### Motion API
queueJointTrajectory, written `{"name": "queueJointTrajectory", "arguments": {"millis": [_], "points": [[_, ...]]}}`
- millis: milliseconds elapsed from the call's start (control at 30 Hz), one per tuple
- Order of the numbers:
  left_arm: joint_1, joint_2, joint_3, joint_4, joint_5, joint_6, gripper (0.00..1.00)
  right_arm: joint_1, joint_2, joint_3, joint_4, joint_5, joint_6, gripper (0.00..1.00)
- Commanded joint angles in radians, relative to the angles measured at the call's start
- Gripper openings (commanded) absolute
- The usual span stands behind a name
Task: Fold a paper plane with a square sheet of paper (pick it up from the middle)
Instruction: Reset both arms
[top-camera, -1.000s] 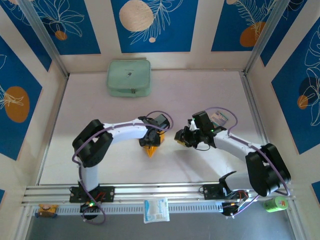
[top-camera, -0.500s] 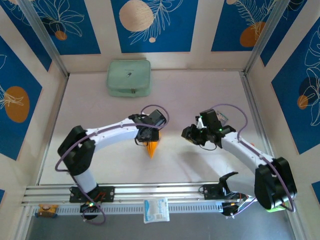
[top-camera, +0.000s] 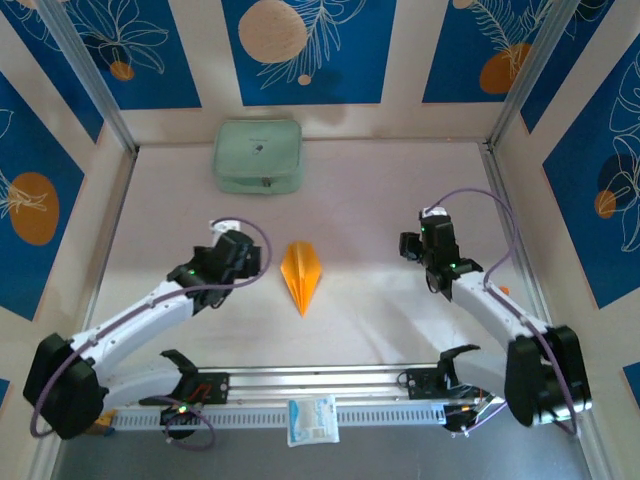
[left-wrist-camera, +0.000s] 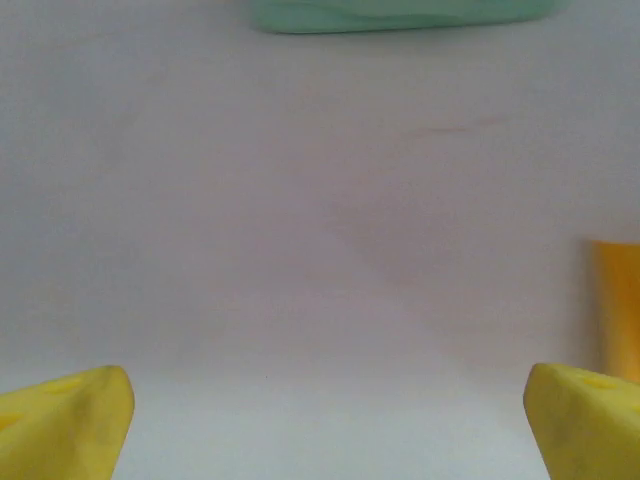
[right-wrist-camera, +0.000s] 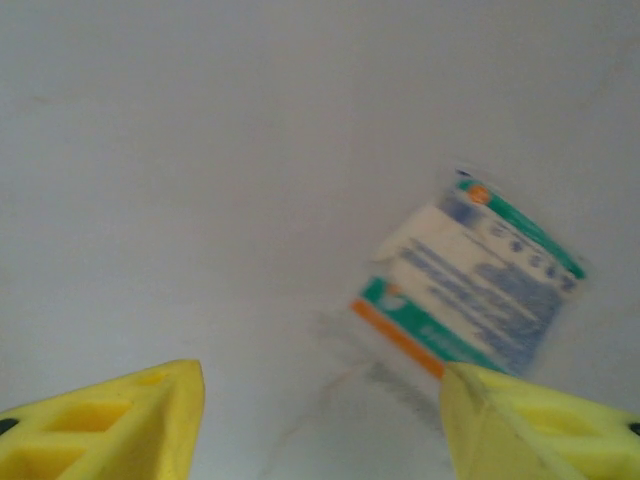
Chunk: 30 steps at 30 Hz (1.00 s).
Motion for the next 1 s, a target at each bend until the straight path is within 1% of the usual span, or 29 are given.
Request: {"name": "queueJointTrajectory", "arguments": {"millis": [0, 67, 100, 133, 167, 200, 300, 367, 400, 433, 467, 500, 533, 567, 600, 667, 733, 767, 800, 867, 900, 967], "points": [[0.151, -0.053, -0.072, 0.232, 0.008, 0.225, 1.0, -0.093, 0.078, -0.006, 0.235, -0.098, -0.104, 0.64], [0.226, -0.04, -0.151, 0.385, 0.039, 0.278, 1.0, -0.132, 0.125, -0.024, 0.331, -0.151, -0.105, 0.64], [0.257, -0.018, -0.183, 0.47, 0.063, 0.3, 1.0, -0.157, 0.151, -0.047, 0.41, -0.191, -0.098, 0.64], [0.288, 0.002, -0.161, 0.442, 0.12, 0.3, 1.0, -0.181, 0.179, -0.069, 0.485, -0.239, -0.087, 0.64], [0.302, 0.026, -0.155, 0.468, 0.14, 0.326, 1.0, -0.199, 0.2, -0.064, 0.518, -0.304, -0.086, 0.64], [0.309, 0.056, -0.146, 0.492, 0.147, 0.354, 1.0, -0.212, 0.21, -0.047, 0.503, -0.353, -0.089, 0.62], [0.325, 0.144, -0.208, 0.709, 0.135, 0.436, 1.0, -0.216, 0.246, -0.12, 0.723, -0.452, -0.124, 0.62], [0.34, 0.185, -0.237, 0.801, 0.158, 0.455, 1.0, -0.202, 0.317, -0.149, 0.823, -0.462, -0.147, 0.62], [0.349, 0.203, -0.256, 0.864, 0.19, 0.458, 1.0, -0.197, 0.361, -0.177, 0.942, -0.453, -0.14, 0.64], [0.365, 0.224, -0.28, 0.945, 0.224, 0.447, 1.0, -0.198, 0.349, -0.179, 0.924, -0.441, -0.139, 0.64], [0.382, 0.249, -0.299, 1.022, 0.269, 0.439, 1.0, -0.197, 0.326, -0.16, 0.846, -0.434, -0.142, 0.65], [0.395, 0.284, -0.318, 1.113, 0.294, 0.45, 1.0, -0.194, 0.346, -0.149, 0.856, -0.404, -0.132, 0.93], [0.397, 0.298, -0.307, 1.108, 0.303, 0.468, 1.0, -0.2, 0.352, -0.144, 0.861, -0.376, -0.11, 0.99], [0.401, 0.309, -0.303, 1.122, 0.314, 0.478, 1.0, -0.205, 0.34, -0.143, 0.831, -0.373, -0.105, 0.99], [0.405, 0.326, -0.311, 1.165, 0.332, 0.501, 1.0, -0.201, 0.345, -0.145, 0.847, -0.363, -0.108, 0.99], [0.448, 0.406, -0.366, 1.344, 0.427, 0.492, 1.0, -0.194, 0.34, -0.146, 0.841, -0.345, -0.111, 0.99], [0.461, 0.539, -0.412, 1.589, 0.446, 0.494, 1.0, -0.19, 0.341, -0.149, 0.847, -0.342, -0.114, 0.99], [0.468, 0.519, -0.415, 1.565, 0.443, 0.481, 1.0, -0.191, 0.344, -0.144, 0.845, -0.345, -0.113, 0.99], [0.477, 0.476, -0.394, 1.44, 0.429, 0.457, 1.0, -0.195, 0.343, -0.145, 0.845, -0.354, -0.111, 0.99], [0.506, 0.507, -0.316, 1.356, 0.37, 0.41, 1.0, -0.195, 0.344, -0.145, 0.847, -0.353, -0.112, 0.99], [0.495, 0.491, -0.306, 1.299, 0.366, 0.418, 1.0, -0.195, 0.342, -0.146, 0.841, -0.352, -0.112, 0.99], [0.494, 0.503, -0.312, 1.338, 0.365, 0.425, 1.0, -0.195, 0.343, -0.144, 0.841, -0.353, -0.112, 0.99]]}}
